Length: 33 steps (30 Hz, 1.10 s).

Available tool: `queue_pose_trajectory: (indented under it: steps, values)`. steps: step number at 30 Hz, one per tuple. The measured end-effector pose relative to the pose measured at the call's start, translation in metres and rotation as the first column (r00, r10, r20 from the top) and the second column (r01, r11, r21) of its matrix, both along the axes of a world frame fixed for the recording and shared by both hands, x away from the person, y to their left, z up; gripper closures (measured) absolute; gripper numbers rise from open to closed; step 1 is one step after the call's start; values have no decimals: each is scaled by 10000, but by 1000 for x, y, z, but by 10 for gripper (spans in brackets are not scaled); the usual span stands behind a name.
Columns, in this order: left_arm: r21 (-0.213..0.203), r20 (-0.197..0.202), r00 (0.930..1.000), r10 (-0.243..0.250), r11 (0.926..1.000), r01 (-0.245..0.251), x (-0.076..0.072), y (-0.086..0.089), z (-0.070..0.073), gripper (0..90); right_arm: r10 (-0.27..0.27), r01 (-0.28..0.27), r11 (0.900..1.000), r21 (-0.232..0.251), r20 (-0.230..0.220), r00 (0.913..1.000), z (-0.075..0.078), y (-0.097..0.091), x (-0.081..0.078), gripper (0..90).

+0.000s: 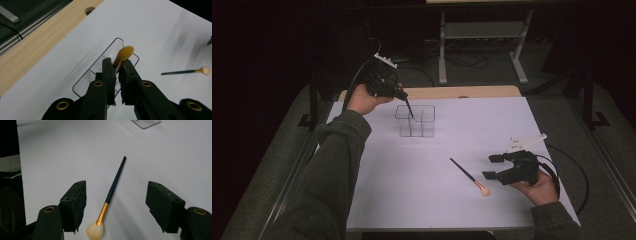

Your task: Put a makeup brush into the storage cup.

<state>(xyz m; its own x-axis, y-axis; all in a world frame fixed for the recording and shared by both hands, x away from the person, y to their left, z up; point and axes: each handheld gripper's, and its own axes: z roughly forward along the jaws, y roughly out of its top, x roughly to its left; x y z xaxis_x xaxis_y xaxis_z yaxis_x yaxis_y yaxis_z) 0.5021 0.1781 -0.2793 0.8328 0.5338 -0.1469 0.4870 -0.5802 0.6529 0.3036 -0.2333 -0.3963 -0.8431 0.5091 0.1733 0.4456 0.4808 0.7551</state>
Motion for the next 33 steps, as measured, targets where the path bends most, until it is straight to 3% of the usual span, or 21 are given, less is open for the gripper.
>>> queue_pose_trajectory:
  steps: [16,24,33]
  values:
    - [-47,-194,9998,-86,10000,85,2,-5,-8,831,51,-51,10000,24,25,10000,0,0,0,325]
    - [-247,-370,9992,147,9996,-156,1,-3,-18,831,86,-86,10000,19,6,10000,-1,-1,0,324]
    - [-193,-457,9988,149,9997,-157,2,-5,-25,830,134,-134,9999,-22,-21,9999,-1,1,1,323]
